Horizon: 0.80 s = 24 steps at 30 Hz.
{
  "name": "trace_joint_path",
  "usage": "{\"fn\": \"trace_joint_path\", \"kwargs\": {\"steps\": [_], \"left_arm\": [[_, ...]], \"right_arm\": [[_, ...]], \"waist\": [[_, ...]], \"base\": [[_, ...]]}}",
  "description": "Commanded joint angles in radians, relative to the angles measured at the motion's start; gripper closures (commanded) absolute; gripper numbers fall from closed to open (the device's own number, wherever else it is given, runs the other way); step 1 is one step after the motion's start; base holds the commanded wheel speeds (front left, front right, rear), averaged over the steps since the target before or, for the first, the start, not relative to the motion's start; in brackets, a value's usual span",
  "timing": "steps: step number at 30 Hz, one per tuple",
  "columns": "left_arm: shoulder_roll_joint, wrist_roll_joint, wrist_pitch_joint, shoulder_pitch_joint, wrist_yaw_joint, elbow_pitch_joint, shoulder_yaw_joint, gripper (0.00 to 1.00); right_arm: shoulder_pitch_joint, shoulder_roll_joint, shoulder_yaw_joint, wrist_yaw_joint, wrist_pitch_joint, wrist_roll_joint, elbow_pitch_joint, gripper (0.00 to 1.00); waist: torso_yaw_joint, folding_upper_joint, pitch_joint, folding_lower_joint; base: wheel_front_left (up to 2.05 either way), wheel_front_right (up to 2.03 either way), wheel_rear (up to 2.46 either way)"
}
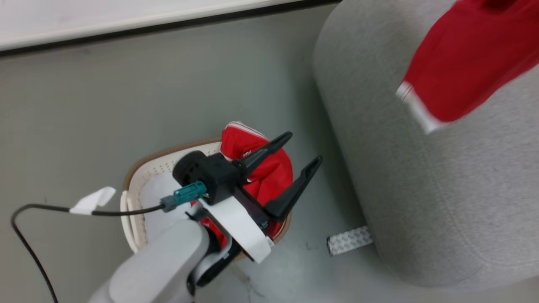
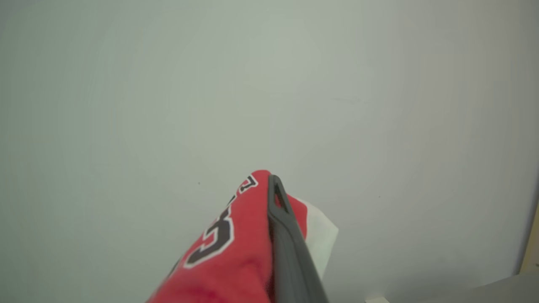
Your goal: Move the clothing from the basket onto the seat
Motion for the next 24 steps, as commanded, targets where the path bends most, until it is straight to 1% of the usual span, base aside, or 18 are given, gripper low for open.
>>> {"fn": "trace_joint_path", "kwargs": {"steps": [1,5,7,8,9,11,16,17,18,19,20,21,24], "left_arm": [[0.021,0.011,0.008,-0.022,0.003,-0.023,0.010,0.00],[0.043,0.020,0.018,-0.038,0.009,-0.059,0.021,0.00],[0.050,0.023,0.020,-0.048,0.008,-0.073,0.022,0.00],[0.050,0.023,0.020,-0.048,0.008,-0.073,0.022,0.00],[0.053,0.028,0.023,-0.055,0.008,-0.084,0.021,0.00],[0.058,0.030,0.021,-0.059,0.010,-0.090,0.025,0.00],[0.066,0.028,0.015,-0.064,0.014,-0.096,0.030,0.00],[0.068,0.028,0.015,-0.064,0.013,-0.097,0.030,0.00],[0.068,0.028,0.015,-0.064,0.013,-0.097,0.030,0.00],[0.069,0.027,0.016,-0.065,0.014,-0.097,0.030,0.00],[0.070,0.028,0.017,-0.065,0.015,-0.096,0.030,0.00],[0.071,0.031,0.018,-0.067,0.017,-0.093,0.028,0.00],[0.067,0.032,0.014,-0.069,0.018,-0.085,0.025,0.00]], "right_arm": [[-0.060,-0.033,-0.044,-0.002,0.014,-0.006,0.042,1.00],[-0.134,-0.098,-0.103,-0.002,0.042,-0.073,0.133,1.00],[-0.149,-0.132,-0.140,-0.002,0.039,-0.106,0.187,1.00],[-0.149,-0.132,-0.140,-0.002,0.039,-0.106,0.187,1.00],[-0.153,-0.162,-0.181,-0.002,0.029,-0.146,0.250,1.00],[-0.140,-0.175,-0.186,-0.002,0.035,-0.208,0.313,1.00],[-0.108,-0.176,-0.187,-0.002,0.094,-0.344,0.477,1.00],[-0.100,-0.169,-0.191,-0.002,0.120,-0.374,0.518,0.97],[-0.100,-0.169,-0.191,-0.002,0.120,-0.374,0.518,0.97],[-0.095,-0.154,-0.193,-0.002,0.143,-0.394,0.553,0.80],[-0.098,-0.144,-0.199,-0.002,0.157,-0.416,0.579,0.73],[-0.096,-0.139,-0.202,-0.002,0.171,-0.442,0.602,0.67],[-0.088,-0.117,-0.208,-0.002,0.205,-0.488,0.648,0.58]], "waist": [[0.067,-0.0001,0.099,-0.0003],[0.099,-0.0001,0.163,-0.0003],[0.117,-0.0001,0.189,-0.0003],[0.117,-0.0001,0.189,-0.0003],[0.134,-0.0001,0.210,-0.0003],[0.144,-0.0001,0.225,-0.0003],[0.153,-0.0001,0.238,-0.0003],[0.154,-0.0001,0.240,-0.0003],[0.154,-0.0001,0.240,-0.0003],[0.154,-0.0001,0.241,-0.0003],[0.154,-0.0001,0.242,-0.0003],[0.155,-0.0001,0.242,-0.0003],[0.157,-0.0001,0.239,-0.0003]], "base": [[0.00,0.00,0.00],[0.00,0.00,0.00],[0.00,0.00,0.00],[0.00,0.00,0.00],[0.00,0.00,0.00],[0.00,0.00,0.00],[0.00,0.00,0.00],[0.00,0.00,0.00],[0.00,0.00,0.00],[0.00,0.00,0.00],[0.00,0.00,0.00],[0.00,0.00,0.00],[0.00,0.00,0.00]]}}
